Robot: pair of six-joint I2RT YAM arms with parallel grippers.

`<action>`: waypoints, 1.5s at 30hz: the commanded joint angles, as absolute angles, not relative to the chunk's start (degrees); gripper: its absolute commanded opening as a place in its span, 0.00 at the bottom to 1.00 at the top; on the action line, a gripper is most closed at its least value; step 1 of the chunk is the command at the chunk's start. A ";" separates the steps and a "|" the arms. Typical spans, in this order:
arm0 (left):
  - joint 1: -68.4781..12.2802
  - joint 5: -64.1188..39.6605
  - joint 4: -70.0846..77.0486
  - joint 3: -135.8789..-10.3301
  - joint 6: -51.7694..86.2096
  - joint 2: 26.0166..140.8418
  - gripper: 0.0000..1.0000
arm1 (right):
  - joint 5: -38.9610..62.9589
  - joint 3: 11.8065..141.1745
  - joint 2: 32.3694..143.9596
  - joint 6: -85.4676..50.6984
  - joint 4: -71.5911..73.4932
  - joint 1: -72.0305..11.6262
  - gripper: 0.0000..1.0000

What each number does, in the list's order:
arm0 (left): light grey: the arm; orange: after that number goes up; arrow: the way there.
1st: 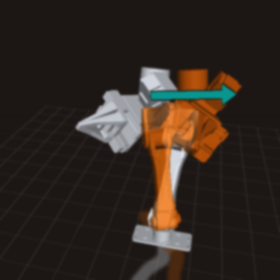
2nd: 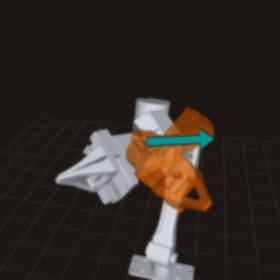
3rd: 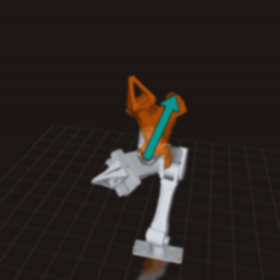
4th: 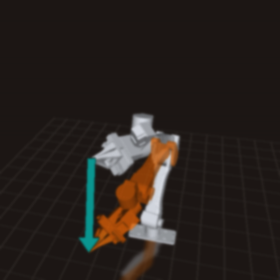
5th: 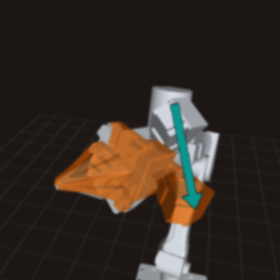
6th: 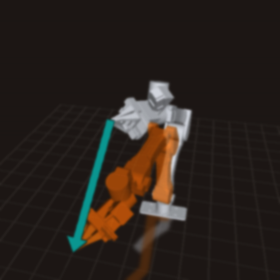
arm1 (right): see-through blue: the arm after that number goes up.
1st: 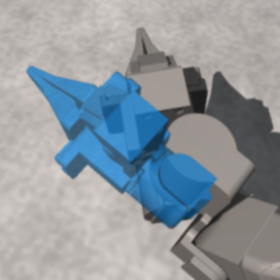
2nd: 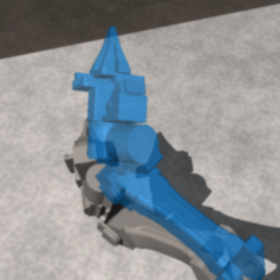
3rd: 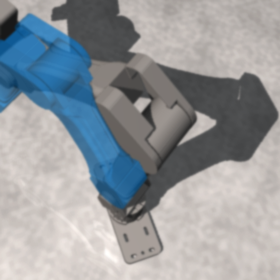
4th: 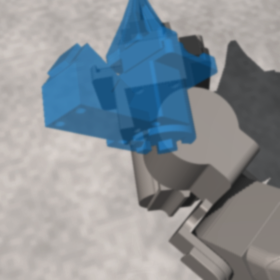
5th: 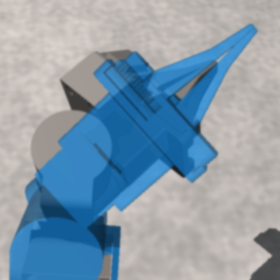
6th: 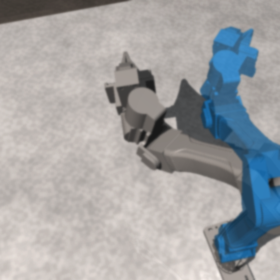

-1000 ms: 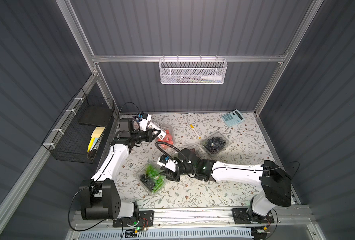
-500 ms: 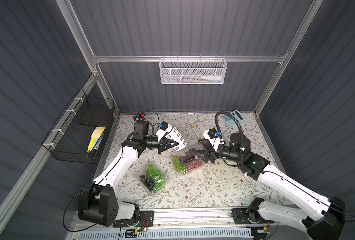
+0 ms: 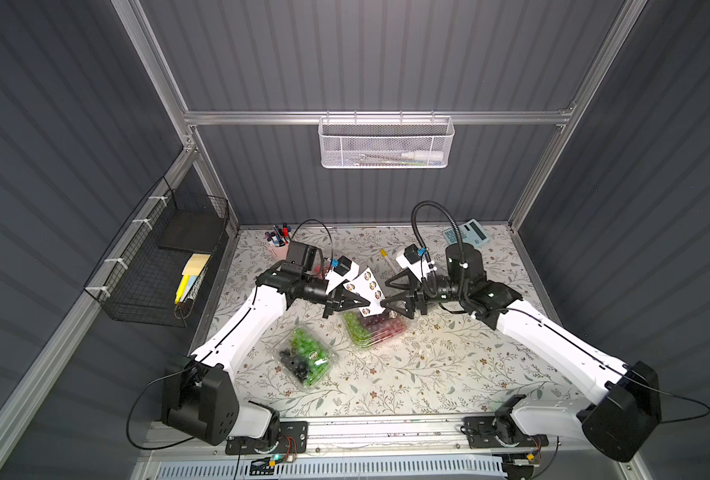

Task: Label fruit boxes
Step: Place the label sticker at the center of the board.

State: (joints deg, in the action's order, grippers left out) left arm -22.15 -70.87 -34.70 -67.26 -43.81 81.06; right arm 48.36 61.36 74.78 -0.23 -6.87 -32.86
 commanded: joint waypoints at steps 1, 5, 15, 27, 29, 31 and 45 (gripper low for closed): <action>-22.50 -70.51 -38.35 -68.86 -46.92 81.32 0.00 | 54.95 63.64 76.98 -1.10 -5.59 -32.70 0.81; -22.59 -67.66 -38.15 -69.08 -45.75 81.06 0.00 | 58.74 64.73 79.21 -1.13 -5.56 -32.66 0.77; -22.59 -63.97 -32.93 -67.66 -38.27 80.20 0.00 | 55.86 63.78 78.55 0.94 -7.63 -32.54 0.28; -22.59 -61.66 -27.77 -66.20 -32.57 79.80 0.33 | 42.24 58.96 72.39 -3.31 -10.85 -31.87 0.00; -22.59 -57.31 -24.13 -65.35 -27.20 79.63 0.50 | 38.55 57.76 70.30 -7.57 -14.76 -31.03 0.00; -22.59 -49.97 -19.97 -64.48 -20.80 79.79 0.57 | 35.62 55.94 67.63 -12.08 -18.56 -29.80 0.00; -22.59 -24.67 -14.94 -65.92 1.98 85.39 0.81 | 24.94 39.09 49.94 -34.47 -44.17 -22.39 0.00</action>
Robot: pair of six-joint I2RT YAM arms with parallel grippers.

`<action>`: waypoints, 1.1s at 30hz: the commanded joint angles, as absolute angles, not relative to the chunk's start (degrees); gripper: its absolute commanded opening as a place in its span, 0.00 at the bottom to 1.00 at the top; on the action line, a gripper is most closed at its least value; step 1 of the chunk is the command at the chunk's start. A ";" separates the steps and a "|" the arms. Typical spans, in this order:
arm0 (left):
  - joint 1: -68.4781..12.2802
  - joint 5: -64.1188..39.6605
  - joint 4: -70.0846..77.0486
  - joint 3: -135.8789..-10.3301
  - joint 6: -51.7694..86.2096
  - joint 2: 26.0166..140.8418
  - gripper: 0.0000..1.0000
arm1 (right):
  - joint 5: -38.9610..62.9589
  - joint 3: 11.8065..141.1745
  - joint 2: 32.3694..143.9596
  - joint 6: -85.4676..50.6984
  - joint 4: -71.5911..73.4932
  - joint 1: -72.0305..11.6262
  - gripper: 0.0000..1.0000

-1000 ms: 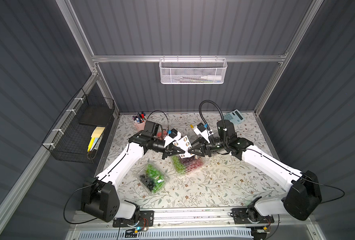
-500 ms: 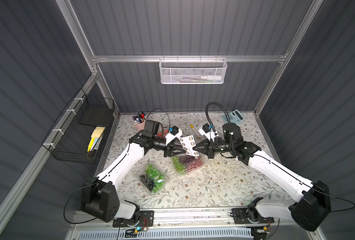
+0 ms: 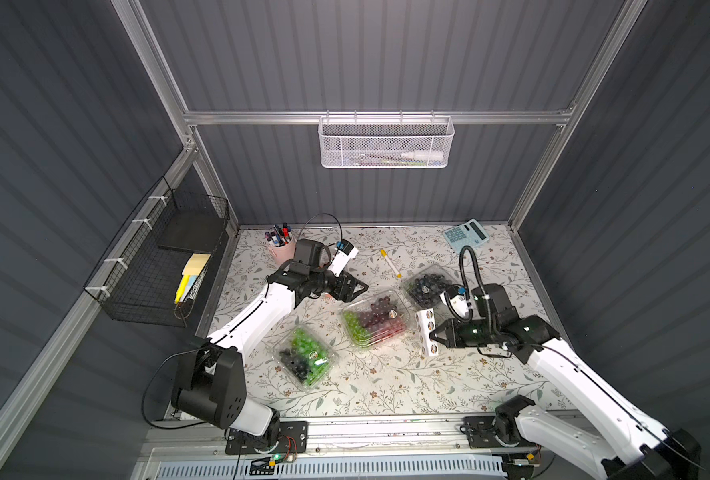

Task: Label fruit boxes
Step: Place the label sticker at the center of the board.

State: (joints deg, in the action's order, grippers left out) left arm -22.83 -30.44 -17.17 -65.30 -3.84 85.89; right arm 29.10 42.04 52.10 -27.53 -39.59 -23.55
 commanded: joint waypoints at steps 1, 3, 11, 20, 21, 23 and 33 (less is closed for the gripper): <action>-22.59 -23.54 -14.56 -65.65 2.71 85.13 0.82 | 24.16 37.58 49.22 -35.77 -43.34 -21.96 0.00; -22.58 -21.99 -14.24 -65.56 3.42 84.69 0.82 | 24.18 35.37 48.91 -37.26 -40.91 -21.43 0.00; -22.50 -20.41 -13.98 -65.65 4.36 84.87 0.83 | 32.09 34.45 58.88 -34.27 -32.39 -21.03 0.00; -21.83 -12.91 -16.21 -66.85 7.95 86.18 0.83 | 28.39 37.87 72.83 -30.75 -36.06 -18.00 0.09; -21.41 -12.28 -16.32 -66.57 8.43 85.98 0.83 | 26.87 38.39 73.56 -30.30 -37.18 -17.61 0.12; -20.46 -11.51 -16.42 -66.23 9.12 85.81 0.84 | 24.02 39.39 74.52 -29.63 -39.31 -16.95 0.17; -15.05 3.51 -12.09 -59.51 10.68 82.67 0.98 | 8.06 41.36 68.15 -30.91 -41.65 -14.92 0.67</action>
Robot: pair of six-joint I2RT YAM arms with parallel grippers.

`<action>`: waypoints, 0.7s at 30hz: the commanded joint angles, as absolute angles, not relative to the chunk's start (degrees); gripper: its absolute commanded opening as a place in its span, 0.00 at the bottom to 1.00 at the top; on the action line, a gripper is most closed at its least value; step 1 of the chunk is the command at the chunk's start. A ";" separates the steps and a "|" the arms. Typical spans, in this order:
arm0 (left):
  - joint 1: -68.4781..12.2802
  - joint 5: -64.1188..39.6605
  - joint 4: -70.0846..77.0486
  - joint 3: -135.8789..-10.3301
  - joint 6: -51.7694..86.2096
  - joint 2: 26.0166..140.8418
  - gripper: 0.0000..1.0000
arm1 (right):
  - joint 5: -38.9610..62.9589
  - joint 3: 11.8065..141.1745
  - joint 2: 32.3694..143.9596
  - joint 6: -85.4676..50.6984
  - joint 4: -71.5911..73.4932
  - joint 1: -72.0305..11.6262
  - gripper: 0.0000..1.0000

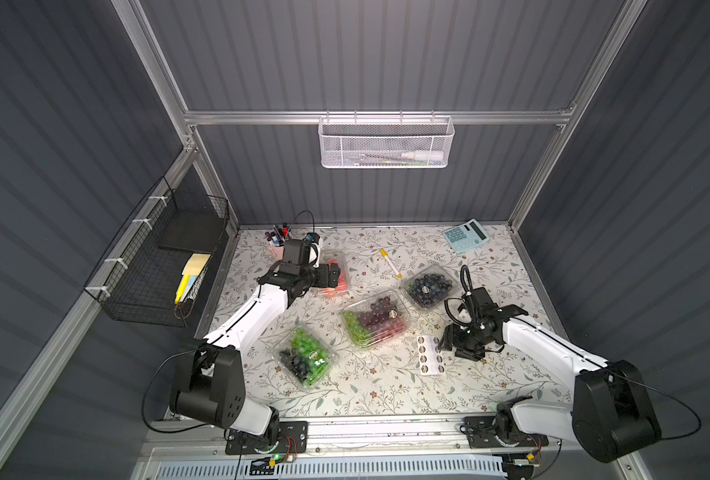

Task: Label fruit boxes
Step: Place the label sticker at the center of the board, then reset both arms

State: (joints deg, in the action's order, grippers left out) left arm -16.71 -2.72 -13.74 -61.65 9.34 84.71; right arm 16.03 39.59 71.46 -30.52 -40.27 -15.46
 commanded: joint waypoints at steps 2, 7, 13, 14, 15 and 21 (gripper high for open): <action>-14.37 6.95 -9.85 -57.43 10.48 82.22 0.99 | 3.10 42.26 65.31 -30.03 -39.95 -14.68 0.78; -14.15 17.49 -0.73 -50.32 6.76 83.16 1.00 | -9.44 40.21 60.77 -22.99 -26.70 -14.33 0.99; -13.99 26.45 17.98 -38.62 2.51 84.78 1.00 | -17.14 33.71 62.69 -13.82 -4.85 -12.48 0.99; -13.97 26.94 20.69 -37.10 1.78 85.23 1.00 | -17.50 34.77 63.31 -14.83 -5.32 -11.93 0.99; -13.81 27.07 24.36 -35.06 0.90 85.86 1.00 | -17.92 35.07 64.07 -13.68 -4.17 -11.54 0.99; -12.35 25.61 39.49 -29.91 -2.82 91.23 1.00 | -20.21 29.21 66.73 -5.94 12.72 -9.48 0.99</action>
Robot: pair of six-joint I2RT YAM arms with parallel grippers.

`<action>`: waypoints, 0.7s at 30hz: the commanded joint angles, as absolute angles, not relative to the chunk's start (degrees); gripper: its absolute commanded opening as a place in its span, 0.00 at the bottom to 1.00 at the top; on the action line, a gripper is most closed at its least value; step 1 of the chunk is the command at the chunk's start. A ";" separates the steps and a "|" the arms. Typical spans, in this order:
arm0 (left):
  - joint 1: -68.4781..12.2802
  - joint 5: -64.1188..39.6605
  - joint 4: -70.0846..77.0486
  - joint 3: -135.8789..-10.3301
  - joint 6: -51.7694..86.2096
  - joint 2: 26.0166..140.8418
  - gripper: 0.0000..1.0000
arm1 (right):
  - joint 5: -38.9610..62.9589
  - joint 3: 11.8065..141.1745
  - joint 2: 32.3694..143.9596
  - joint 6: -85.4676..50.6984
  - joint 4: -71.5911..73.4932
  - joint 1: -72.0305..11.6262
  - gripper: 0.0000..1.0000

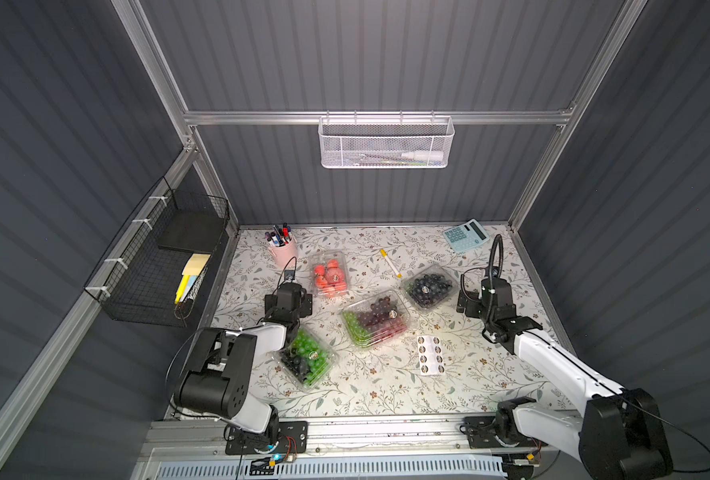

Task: Label fruit boxes
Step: Reset both arms

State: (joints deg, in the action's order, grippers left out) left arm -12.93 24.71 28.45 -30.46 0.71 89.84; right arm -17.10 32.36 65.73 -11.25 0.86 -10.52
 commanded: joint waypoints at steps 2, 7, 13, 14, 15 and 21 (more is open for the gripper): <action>-11.88 24.38 45.48 -28.70 -5.37 92.92 1.00 | -20.03 26.56 67.56 -5.45 18.93 -8.02 0.99; -6.45 19.23 53.85 -25.10 -0.12 97.17 1.00 | -13.03 20.13 72.39 -5.34 36.33 -3.34 0.99; -5.36 17.15 50.17 -27.33 0.53 97.79 1.00 | -7.69 21.81 81.30 -3.06 44.94 -2.51 0.99; -5.37 17.31 52.23 -26.90 0.29 98.36 1.00 | -7.14 22.25 83.74 -2.95 46.06 -2.51 0.99; -5.36 17.27 52.31 -26.86 0.35 98.22 1.00 | -6.07 22.07 87.05 -1.05 49.54 -2.46 0.99; -5.36 17.45 51.54 -26.90 0.38 97.99 1.00 | -7.16 23.18 88.53 -3.50 50.03 -1.90 0.99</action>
State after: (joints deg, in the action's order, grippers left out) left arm -5.48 18.15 50.48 -25.98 -0.40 98.04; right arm -7.25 21.30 90.52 -2.00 49.21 -2.48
